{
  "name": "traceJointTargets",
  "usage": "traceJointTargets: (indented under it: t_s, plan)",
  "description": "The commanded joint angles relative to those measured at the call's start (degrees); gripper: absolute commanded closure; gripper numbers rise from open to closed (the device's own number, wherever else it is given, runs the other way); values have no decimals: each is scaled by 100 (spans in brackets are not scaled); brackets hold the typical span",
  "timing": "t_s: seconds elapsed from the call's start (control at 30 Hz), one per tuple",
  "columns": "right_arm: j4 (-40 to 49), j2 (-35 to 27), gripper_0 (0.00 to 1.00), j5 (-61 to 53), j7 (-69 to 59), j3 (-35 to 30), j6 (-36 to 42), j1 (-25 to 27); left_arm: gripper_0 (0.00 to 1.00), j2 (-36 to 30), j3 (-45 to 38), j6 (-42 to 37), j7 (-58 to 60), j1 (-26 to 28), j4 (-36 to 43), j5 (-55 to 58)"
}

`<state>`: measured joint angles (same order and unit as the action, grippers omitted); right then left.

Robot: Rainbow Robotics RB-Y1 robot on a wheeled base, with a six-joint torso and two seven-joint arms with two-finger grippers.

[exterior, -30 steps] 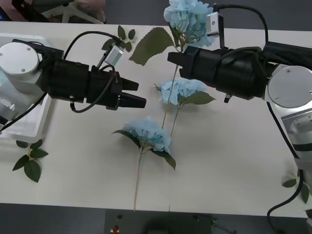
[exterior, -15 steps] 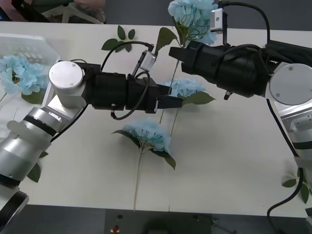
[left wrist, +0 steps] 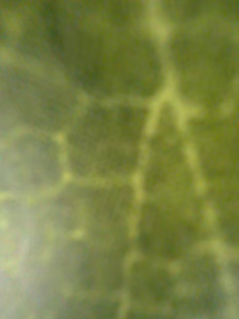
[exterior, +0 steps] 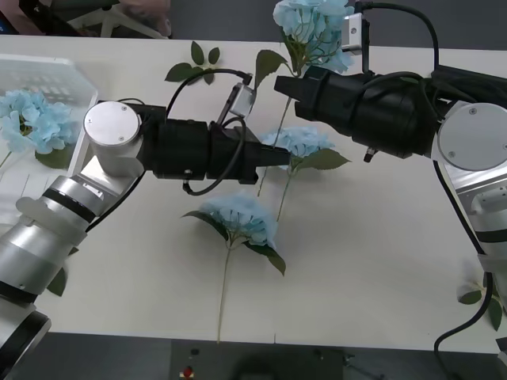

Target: Put the red flowers into the right box and the blue flowers into the left box

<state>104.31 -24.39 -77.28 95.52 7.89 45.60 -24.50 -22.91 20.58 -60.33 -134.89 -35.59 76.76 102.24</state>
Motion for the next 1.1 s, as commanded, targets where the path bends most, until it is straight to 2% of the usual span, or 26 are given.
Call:
traceJointTargets:
  t_s: [0.03,0.07,0.1,0.13,0.17,0.23,0.3,0.4,0.53,0.67,0.83,0.97,1.1]
  plan:
    - [115,13,100,-86,178,2,-60,-134,100,-162,69,38,-169,17,138,103]
    - [115,5,100,-86,178,2,-60,-134,100,-170,69,47,-169,17,129,103]
    - [115,-4,94,-86,178,2,-60,-134,100,-188,69,56,-178,17,138,120]
    - [107,-13,80,-86,178,2,-60,-126,100,-188,69,65,-178,17,138,129]
    - [107,-31,54,-86,178,2,-60,-134,100,-197,69,74,-178,17,129,155]
    - [107,-57,31,-77,178,2,-43,-134,100,-241,69,100,-178,17,138,182]
    - [98,-75,21,-86,187,2,-43,-134,100,-311,69,144,-178,17,129,226]
    - [98,-92,16,-121,195,2,-43,-134,100,-504,69,197,-169,17,138,278]
    - [98,-118,15,-121,222,2,-43,-134,100,-1146,86,153,-108,-36,138,709]
    - [98,-206,15,-218,195,-15,247,-134,100,-2500,86,-480,24,-273,146,1069]
    - [98,-452,15,-332,90,-24,599,-134,100,-4073,86,-1113,174,-317,146,1096]
    - [98,-892,15,-402,-587,-7,1249,-152,100,-5180,86,-1570,305,-317,146,551]
    - [107,-1331,15,-182,-1422,266,1654,-240,100,-5822,104,-2053,367,-309,129,-407]
